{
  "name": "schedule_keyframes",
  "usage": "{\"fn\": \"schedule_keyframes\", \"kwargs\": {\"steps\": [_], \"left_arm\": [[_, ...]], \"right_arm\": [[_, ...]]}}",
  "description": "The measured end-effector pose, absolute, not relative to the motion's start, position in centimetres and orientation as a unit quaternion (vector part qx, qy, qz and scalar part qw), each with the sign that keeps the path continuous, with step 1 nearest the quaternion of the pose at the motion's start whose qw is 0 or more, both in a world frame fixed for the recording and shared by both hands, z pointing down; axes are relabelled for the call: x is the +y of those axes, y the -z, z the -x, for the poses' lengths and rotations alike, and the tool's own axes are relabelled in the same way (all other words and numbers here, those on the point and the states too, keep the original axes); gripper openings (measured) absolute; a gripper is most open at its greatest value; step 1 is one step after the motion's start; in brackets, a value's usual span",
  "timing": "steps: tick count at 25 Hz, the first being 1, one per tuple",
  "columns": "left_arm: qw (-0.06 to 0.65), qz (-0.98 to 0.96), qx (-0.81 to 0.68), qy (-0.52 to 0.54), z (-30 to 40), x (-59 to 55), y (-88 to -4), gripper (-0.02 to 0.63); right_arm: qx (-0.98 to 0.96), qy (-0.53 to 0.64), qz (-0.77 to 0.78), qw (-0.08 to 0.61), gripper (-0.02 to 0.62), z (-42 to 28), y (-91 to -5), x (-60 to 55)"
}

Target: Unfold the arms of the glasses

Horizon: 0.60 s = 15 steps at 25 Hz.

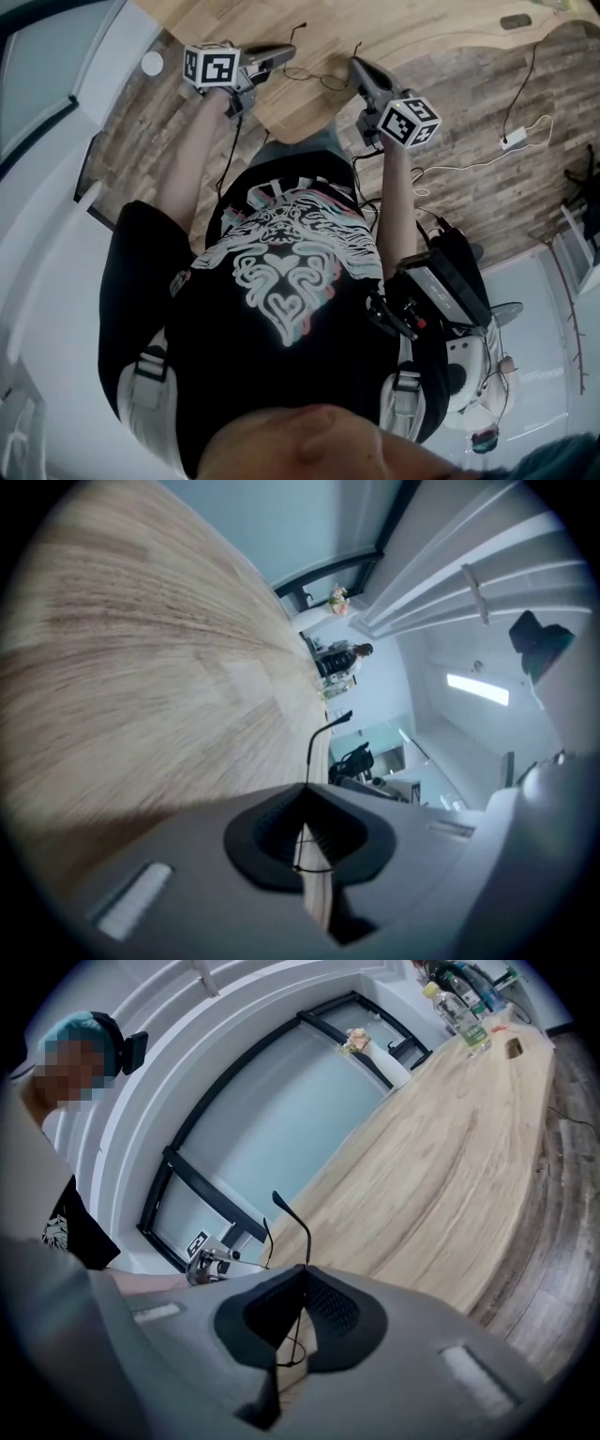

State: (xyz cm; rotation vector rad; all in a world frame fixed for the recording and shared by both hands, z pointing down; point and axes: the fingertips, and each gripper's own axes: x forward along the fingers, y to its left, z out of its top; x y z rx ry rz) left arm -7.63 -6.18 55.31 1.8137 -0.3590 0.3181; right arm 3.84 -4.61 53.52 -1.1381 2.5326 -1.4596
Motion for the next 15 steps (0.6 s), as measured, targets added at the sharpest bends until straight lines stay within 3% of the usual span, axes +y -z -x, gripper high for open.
{"fn": "schedule_keyframes", "kwargs": {"steps": [15], "left_arm": [[0.59, -0.779, -0.16, -0.136, 7.48, -6.02, -55.56, -0.011]], "right_arm": [[0.806, 0.463, 0.367, 0.006, 0.0, -4.04, -53.75, -4.46]]}}
